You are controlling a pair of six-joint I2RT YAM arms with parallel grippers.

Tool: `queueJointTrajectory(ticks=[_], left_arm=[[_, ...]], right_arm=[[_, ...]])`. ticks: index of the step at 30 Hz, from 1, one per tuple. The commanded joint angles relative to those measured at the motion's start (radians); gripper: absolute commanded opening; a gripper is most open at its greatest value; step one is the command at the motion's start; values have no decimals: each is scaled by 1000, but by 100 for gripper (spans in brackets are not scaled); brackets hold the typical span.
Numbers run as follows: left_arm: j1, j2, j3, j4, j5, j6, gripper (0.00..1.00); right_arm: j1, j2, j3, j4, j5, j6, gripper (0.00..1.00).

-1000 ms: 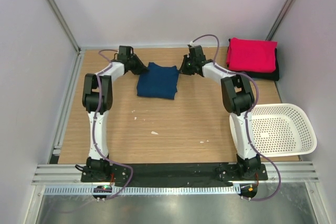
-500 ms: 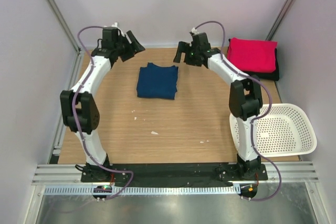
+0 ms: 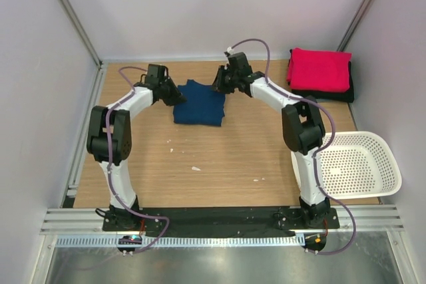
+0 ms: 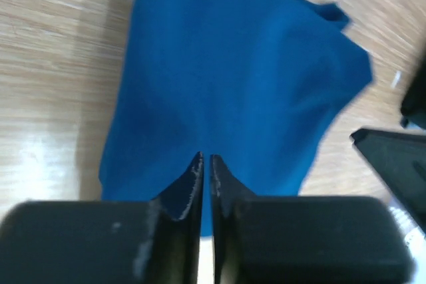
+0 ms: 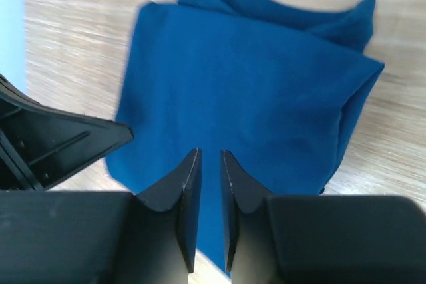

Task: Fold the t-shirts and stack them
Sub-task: Neatly place the folded tshirt to the corner

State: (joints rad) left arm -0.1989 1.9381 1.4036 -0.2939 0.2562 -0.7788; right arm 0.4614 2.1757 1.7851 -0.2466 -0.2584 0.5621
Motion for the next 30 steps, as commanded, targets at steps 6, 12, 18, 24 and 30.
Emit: queueJointTrajectory(ticks=[6,12,18,24,30], left_arm=[[3,111,12,98,-3,-71,1],[3,91,-18,101,21,-48,7],[3,-36,41,36,9,56,50],[3,-103,38,4,49,89,54],[7,-22,46,-33,144,-2,31]], right_arm=[[-7,81,-42,-11,18,-17,20],[-15,58,-102,-45,39,-80,26],[-79,99,54,-74,-126,2,43],[-86,-3,129,-152,-55,-45,53],[-72,-88,-4,-140,-40,-54,54]])
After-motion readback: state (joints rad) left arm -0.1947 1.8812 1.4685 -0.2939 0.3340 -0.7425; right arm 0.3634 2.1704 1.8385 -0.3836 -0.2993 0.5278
